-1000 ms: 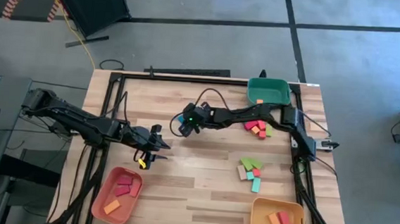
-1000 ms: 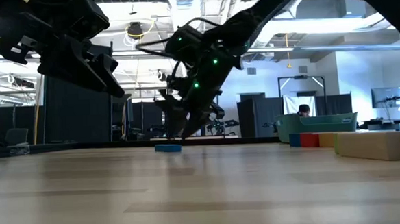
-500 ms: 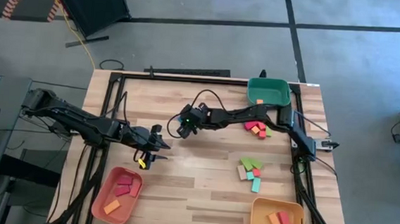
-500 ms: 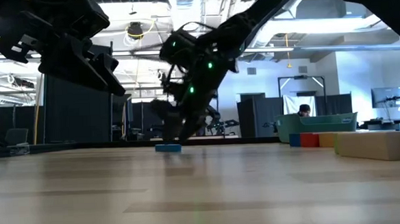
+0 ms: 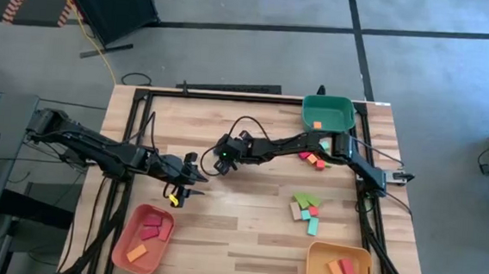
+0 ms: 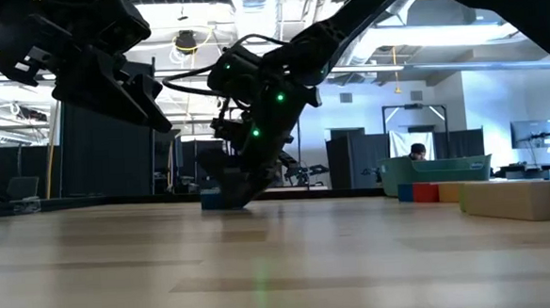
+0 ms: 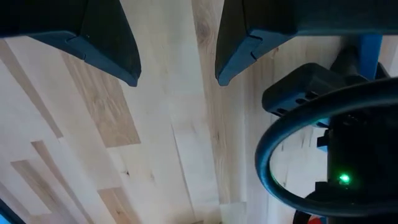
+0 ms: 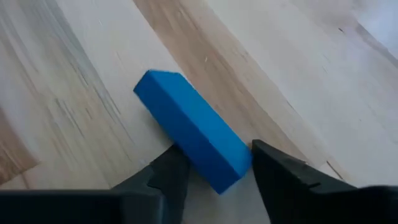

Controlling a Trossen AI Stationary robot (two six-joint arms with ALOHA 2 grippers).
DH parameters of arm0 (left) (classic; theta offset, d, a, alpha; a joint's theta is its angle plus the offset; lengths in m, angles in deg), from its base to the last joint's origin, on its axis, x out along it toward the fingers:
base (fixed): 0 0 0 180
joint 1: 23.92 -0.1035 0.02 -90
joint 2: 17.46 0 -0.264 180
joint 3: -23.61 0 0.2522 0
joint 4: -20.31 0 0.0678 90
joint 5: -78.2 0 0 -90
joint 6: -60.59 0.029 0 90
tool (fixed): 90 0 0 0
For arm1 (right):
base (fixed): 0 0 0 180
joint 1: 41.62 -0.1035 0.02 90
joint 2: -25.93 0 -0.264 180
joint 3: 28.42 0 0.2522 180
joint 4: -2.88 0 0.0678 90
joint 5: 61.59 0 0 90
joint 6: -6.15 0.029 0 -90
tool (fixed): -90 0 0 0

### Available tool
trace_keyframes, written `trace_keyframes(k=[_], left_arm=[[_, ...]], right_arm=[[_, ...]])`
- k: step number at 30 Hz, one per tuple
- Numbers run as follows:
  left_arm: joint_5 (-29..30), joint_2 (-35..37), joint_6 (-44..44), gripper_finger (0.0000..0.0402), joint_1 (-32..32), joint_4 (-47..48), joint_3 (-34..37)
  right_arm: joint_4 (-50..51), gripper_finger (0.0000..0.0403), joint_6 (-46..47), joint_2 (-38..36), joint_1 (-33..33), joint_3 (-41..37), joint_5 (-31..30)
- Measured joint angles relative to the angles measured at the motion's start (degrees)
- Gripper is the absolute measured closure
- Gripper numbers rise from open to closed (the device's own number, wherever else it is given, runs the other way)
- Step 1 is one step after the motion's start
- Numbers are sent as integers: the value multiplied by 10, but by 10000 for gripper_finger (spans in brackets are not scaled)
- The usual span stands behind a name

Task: Sort blocks by size
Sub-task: Put the medium blue rectangular block into the orange bin

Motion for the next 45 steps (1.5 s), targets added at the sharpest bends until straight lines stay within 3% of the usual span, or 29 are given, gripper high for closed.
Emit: trace_keyframes(k=[7, 11, 20, 35, 45], left_arm=[[0, 0, 0, 204, 0, 0, 0], [0, 0, 0, 204, 0, 1, 0], [0, 0, 0, 204, 0, 5, 0], [0, 0, 0, 204, 0, 6, 0], [0, 0, 0, 204, 0, 18, 0]], right_arm=[[-1, 297, -18, 0, -8, -1, -1], [1, 322, -25, 0, -11, -1, -1], [21, 306, -26, 0, -18, 0, -1], [85, 323, -22, -35, -43, -4, 10], [183, 323, 3, -84, -82, -5, -36]])
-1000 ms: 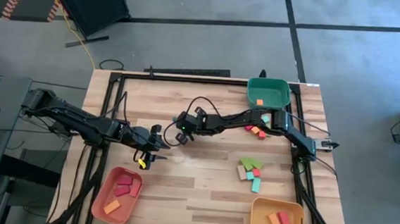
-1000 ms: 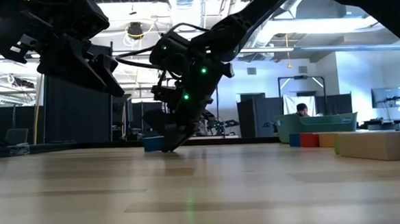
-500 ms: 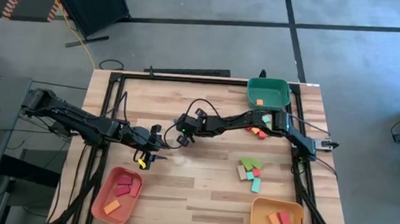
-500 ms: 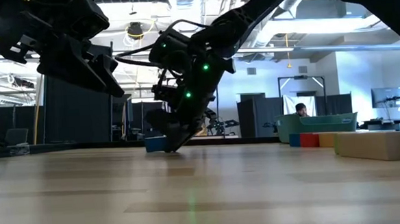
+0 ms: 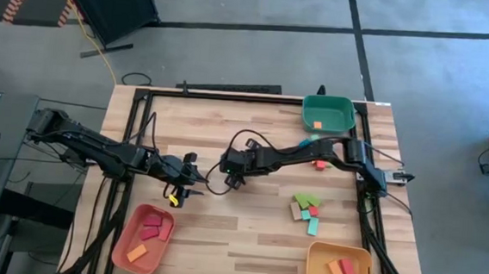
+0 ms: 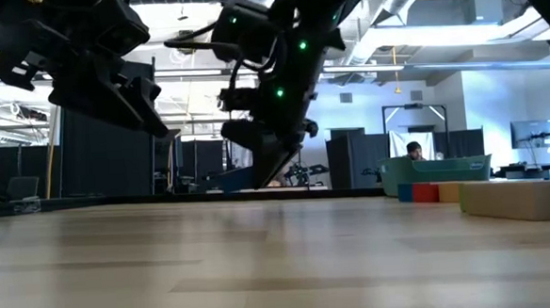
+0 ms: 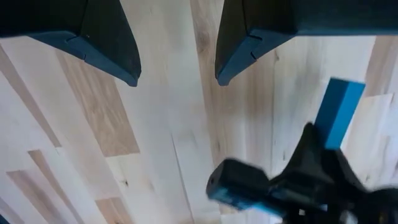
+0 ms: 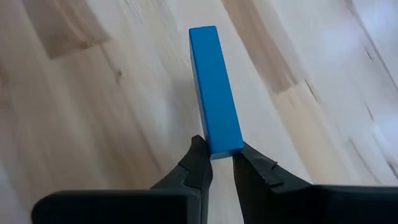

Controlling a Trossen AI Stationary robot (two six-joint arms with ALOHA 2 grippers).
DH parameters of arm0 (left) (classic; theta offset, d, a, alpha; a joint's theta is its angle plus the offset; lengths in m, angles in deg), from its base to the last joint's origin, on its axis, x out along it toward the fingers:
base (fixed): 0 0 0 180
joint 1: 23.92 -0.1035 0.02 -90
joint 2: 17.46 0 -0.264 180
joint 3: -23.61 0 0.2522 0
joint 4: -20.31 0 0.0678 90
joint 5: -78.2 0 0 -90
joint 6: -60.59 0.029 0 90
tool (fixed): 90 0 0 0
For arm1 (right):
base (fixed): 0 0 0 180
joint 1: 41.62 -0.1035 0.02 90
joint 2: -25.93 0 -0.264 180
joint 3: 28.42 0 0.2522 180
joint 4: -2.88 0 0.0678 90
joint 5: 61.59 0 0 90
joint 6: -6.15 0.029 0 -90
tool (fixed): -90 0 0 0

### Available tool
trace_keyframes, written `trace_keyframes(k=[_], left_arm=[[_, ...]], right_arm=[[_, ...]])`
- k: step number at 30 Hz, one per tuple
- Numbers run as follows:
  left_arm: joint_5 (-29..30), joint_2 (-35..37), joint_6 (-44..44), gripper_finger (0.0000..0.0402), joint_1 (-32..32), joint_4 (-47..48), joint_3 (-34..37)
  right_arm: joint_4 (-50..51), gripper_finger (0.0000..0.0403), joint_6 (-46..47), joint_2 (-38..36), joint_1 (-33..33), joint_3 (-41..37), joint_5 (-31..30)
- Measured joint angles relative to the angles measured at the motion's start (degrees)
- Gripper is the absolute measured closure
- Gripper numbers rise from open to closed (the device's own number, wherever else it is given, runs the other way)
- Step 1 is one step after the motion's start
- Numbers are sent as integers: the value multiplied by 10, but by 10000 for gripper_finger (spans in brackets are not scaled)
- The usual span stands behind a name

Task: Sort blocks by size
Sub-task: Put the medium blue rectangular block into the orange bin

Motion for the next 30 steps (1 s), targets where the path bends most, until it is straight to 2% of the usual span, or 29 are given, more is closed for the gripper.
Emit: trace_keyframes(k=[5, 11, 19, 23, 30], left_arm=[[-6, 0, -1, 204, 2, 8, 0], [-68, 0, -8, 204, 29, 43, 0], [-69, 0, -15, 204, 87, 79, 0], [-48, 0, -12, 204, 94, 78, 0], [58, 0, 34, 204, 94, 63, 0]], right_arm=[[27, 323, 14, -13, -25, 0, -8], [37, 323, 15, -21, -57, 0, -11], [40, 323, 12, -21, -90, 1, -4], [29, 323, 6, -21, -102, 1, 6], [-25, 323, -4, -21, -120, 1, 71]])
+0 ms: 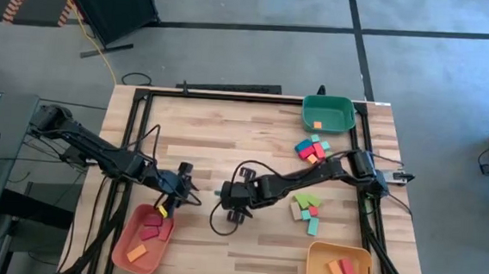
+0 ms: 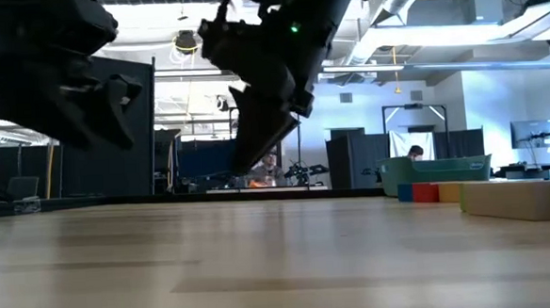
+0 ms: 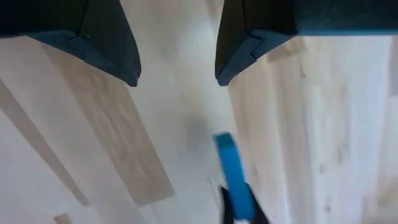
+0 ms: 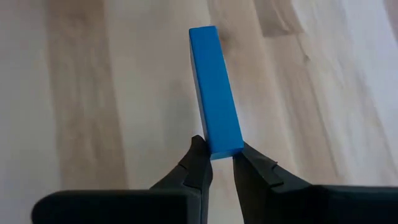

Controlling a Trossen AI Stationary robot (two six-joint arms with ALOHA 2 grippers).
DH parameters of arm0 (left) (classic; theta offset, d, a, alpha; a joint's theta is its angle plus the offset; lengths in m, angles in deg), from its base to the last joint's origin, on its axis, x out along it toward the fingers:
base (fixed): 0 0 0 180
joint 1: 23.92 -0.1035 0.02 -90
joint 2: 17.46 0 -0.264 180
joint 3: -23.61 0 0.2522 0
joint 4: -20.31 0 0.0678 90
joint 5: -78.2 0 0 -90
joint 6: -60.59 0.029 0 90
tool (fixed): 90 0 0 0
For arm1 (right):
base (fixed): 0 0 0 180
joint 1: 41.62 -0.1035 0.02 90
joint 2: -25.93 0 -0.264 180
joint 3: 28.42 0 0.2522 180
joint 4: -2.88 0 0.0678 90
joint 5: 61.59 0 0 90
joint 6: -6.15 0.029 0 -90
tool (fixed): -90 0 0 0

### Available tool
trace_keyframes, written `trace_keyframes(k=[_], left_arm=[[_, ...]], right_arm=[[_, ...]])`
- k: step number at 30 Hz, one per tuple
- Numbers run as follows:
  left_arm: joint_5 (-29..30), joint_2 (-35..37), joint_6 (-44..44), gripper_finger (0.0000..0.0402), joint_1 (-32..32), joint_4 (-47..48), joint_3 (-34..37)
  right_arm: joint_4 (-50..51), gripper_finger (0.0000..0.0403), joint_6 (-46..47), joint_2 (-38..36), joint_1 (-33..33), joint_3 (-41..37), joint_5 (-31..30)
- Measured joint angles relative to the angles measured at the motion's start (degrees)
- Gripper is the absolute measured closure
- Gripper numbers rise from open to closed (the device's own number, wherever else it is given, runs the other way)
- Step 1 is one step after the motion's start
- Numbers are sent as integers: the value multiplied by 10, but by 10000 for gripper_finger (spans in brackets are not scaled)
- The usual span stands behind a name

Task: Sort blocks by size
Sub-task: Put the medium blue rectangular block into the orange bin

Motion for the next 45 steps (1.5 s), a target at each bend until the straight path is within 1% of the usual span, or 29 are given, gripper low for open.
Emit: trace_keyframes(k=[6, 9, 12, 14, 17, 23, 28, 31, 33, 35, 37, 39, 42, 45], left_arm=[[19, 0, 45, 204, 19, -56, 0], [19, 0, 45, 204, 25, -69, 0], [21, 0, 30, 204, 24, -58, 0], [28, 0, 19, 204, 25, -37, 0], [37, 3, -3, 204, 25, -3, 0], [34, 4, -55, 204, 25, 10, 0], [33, 3, -83, 204, 25, 20, 0], [22, 3, -99, 204, 25, 24, 0], [21, 3, -106, 204, 25, 24, 0], [21, 3, -109, 204, 24, 30, 0], [23, 4, -108, 204, 24, 51, -2], [45, 6, -109, 204, 24, 101, -15], [96, 12, -115, 204, 24, 166, -46], [139, 29, -117, 204, 24, 213, -77]], right_arm=[[-50, 323, -1, 0, 0, 0, 47], [-64, 323, -5, -1, 3, 1, 48], [-76, 323, -6, -1, 4, 1, 56], [-77, 323, -9, -1, 6, 1, 77], [-60, 323, -9, -1, 9, 1, 92], [-92, 323, -6, -1, 9, 1, 94], [-74, 323, -4, 2, 14, 1, 95], [-67, 323, 3, 8, 17, 1, 96], [-86, 323, 3, 17, 17, 1, 97], [-94, 323, 3, 19, 17, 1, 110], [-117, 323, 3, 21, 16, 1, 136], [-146, 323, 0, 24, 12, 2, 155], [-181, 323, -4, 26, 6, 1, 180], [-219, 323, -11, 26, 0, 1, 188]])
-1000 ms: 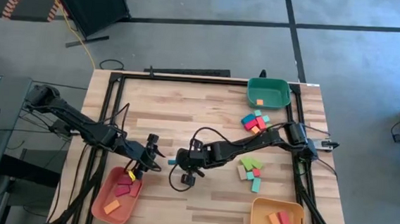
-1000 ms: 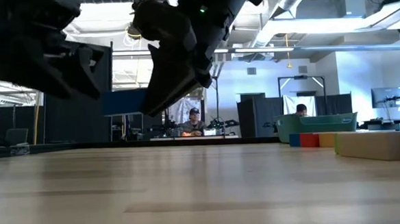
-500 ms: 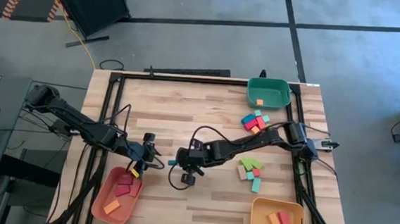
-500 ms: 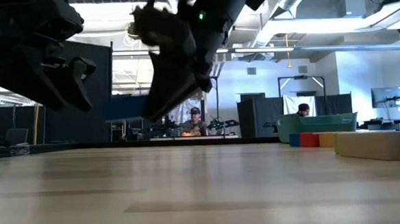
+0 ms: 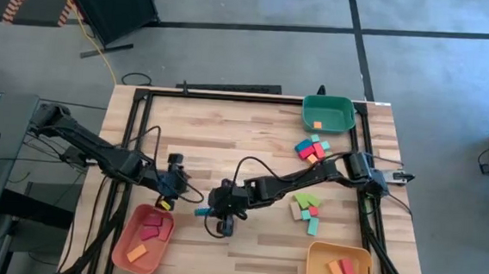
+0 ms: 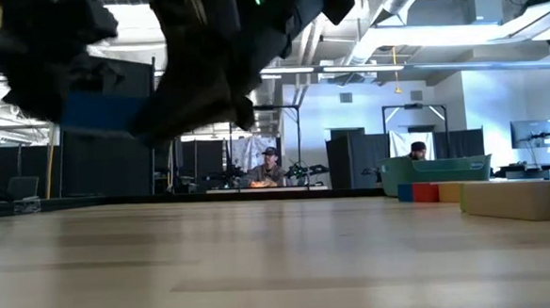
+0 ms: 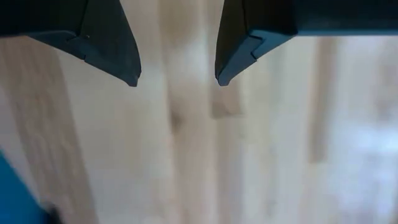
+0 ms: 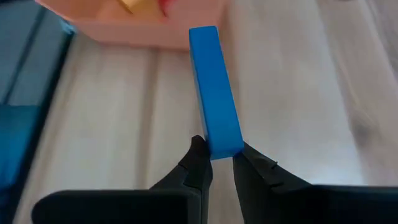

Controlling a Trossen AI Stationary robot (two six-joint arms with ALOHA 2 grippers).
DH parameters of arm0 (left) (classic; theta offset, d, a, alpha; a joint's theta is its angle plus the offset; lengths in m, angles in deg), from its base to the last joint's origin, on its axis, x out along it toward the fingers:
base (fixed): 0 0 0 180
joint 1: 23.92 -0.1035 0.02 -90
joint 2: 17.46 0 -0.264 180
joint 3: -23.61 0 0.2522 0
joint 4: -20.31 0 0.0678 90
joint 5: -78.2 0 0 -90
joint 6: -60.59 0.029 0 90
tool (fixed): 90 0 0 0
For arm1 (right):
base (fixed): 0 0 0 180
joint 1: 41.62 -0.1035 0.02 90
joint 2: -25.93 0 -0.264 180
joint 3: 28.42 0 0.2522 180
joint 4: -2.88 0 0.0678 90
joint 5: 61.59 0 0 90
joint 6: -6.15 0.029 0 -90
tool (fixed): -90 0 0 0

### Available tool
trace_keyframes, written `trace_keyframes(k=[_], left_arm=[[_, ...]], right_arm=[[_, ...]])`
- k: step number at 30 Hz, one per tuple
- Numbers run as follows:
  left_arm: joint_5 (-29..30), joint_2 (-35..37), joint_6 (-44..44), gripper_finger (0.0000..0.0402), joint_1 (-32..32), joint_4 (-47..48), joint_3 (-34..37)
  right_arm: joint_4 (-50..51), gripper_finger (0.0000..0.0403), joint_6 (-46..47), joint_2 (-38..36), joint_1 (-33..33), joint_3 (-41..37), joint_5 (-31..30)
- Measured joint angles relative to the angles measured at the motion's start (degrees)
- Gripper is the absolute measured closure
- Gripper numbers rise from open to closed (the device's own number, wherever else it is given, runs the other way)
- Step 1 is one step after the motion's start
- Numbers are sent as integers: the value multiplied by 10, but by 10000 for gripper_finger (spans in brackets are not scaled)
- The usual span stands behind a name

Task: Sort blocks by size
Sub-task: Put the medium blue rectangular block into the orange bin

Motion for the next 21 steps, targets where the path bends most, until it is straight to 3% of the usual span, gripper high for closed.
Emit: trace_keyframes(k=[7, 14, 21], left_arm=[[59, 76, -7, 204, 0, 90, -47], [32, 143, -42, 204, 1, 103, -49], [17, 140, -62, 204, 1, 105, -49]], right_arm=[[-99, 323, -18, 0, 0, 0, 27], [-176, 323, -37, 0, 7, 0, 41], [-210, 323, -51, 0, 17, 0, 41]])
